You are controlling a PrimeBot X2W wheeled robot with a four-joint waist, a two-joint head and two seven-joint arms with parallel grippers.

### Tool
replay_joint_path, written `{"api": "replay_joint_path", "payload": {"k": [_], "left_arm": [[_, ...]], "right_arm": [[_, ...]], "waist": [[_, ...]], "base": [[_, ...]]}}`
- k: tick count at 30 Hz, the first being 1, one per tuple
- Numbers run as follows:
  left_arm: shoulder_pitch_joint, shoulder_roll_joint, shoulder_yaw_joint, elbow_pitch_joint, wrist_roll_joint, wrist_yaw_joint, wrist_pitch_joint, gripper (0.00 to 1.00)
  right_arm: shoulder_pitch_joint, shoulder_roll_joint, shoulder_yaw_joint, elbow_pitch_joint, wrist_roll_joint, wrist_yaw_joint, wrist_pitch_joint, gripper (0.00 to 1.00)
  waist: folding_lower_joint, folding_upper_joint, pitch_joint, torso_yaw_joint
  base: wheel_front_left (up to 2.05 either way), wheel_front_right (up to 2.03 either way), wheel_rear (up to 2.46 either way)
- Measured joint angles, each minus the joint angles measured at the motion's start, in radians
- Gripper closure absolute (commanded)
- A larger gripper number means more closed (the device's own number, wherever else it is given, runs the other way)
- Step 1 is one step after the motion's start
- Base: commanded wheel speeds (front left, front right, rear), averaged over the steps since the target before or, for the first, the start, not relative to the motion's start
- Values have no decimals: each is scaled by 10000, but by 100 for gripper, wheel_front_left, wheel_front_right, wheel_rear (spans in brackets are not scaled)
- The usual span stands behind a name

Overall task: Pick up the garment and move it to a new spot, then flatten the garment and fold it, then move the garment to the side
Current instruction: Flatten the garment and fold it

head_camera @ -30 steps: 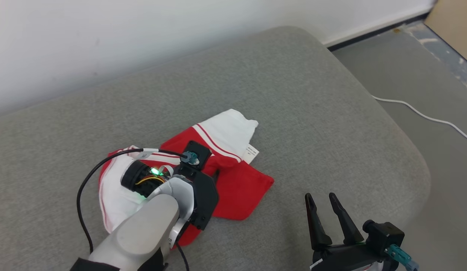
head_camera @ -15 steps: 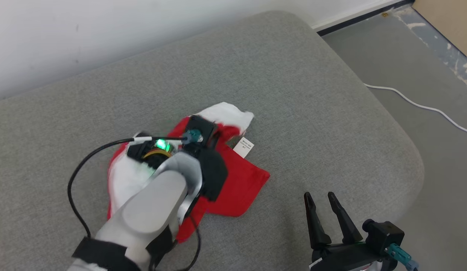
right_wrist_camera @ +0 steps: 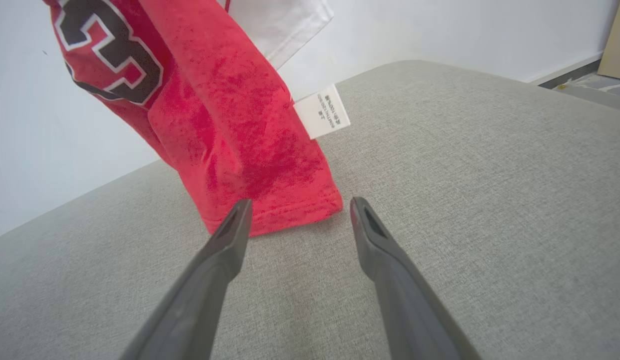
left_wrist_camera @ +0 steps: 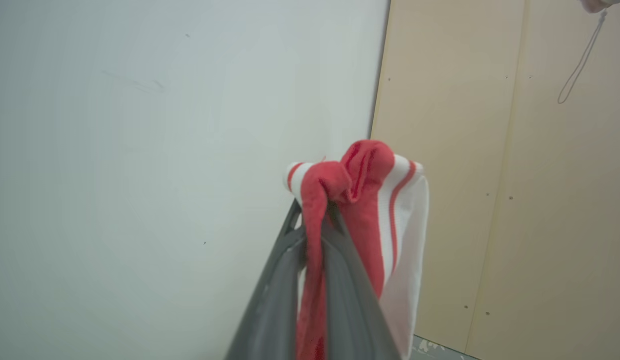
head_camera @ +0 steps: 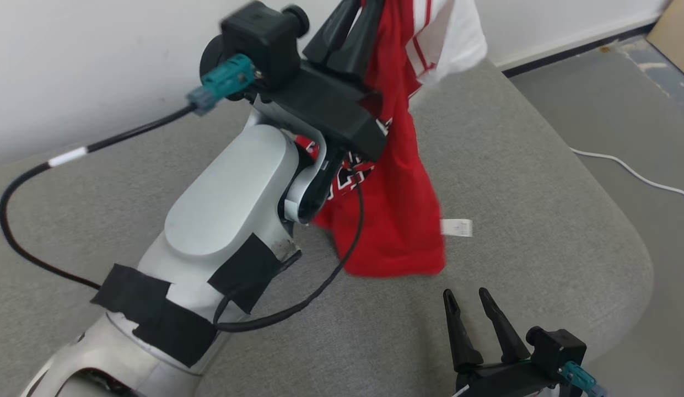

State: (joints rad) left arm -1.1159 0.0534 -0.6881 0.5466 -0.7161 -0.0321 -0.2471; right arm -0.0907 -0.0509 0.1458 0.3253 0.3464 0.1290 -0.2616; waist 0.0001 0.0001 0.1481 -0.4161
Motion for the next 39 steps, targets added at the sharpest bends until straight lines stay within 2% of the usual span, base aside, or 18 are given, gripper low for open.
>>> {"api": "replay_joint_path", "payload": {"k": [4, 8, 17, 25, 34, 35, 36, 37, 38, 39], "left_arm": [[263, -38, 157, -1254, -1266, 238, -144, 100], [1643, 13, 529, -1551, -1363, 612, -155, 100], [6453, 1302, 1988, -1781, -2040, 1026, -155, 100], [8817, 1175, 3718, -2380, -2468, 1011, -155, 100], [10453, 679, 4086, -2495, -2174, 867, -155, 100], [10548, 652, 4113, -2477, -2132, 899, -155, 96], [10630, 623, 4161, -2443, -2109, 938, -155, 80], [10719, 619, 4190, -2397, -2096, 945, -155, 50], [10798, 623, 4203, -2357, -2013, 1012, -155, 0], [10870, 633, 4215, -2345, -1937, 1041, -155, 0]], "right_arm": [[59, -4, -52, 10, -111, 0, 0, 0], [121, -2, -130, -13, -236, 0, -2, 0], [198, 4, -161, -31, -489, 0, -2, 0], [183, 6, -238, -75, -583, 0, -2, 0], [186, 2, -407, -88, -723, 0, -2, 0], [183, 0, -433, -94, -750, 0, -2, 0], [175, 0, -456, -100, -754, 0, -2, 0], [160, 0, -464, -107, -755, 0, -2, 0], [144, 0, -472, -109, -755, 0, -2, 0], [131, 2, -481, -113, -757, 0, -2, 0]], "waist": [[-1, -1, -117, 317], [0, 0, -178, 749], [-1, -1, -275, 1903], [-1, 0, -275, 2776], [-1, -1, -194, 3185], [-1, 0, -190, 3200], [-1, -1, -188, 3210], [-1, -1, -191, 3214], [0, 0, -197, 3215], [-1, -1, -203, 3219]], "base": [[0, 0, 0], [0, 0, 0], [0, 0, 0], [0, 0, 0], [0, 0, 0], [0, 0, 0], [0, 0, 0], [0, 0, 0], [0, 0, 0], [0, 0, 0]]}}
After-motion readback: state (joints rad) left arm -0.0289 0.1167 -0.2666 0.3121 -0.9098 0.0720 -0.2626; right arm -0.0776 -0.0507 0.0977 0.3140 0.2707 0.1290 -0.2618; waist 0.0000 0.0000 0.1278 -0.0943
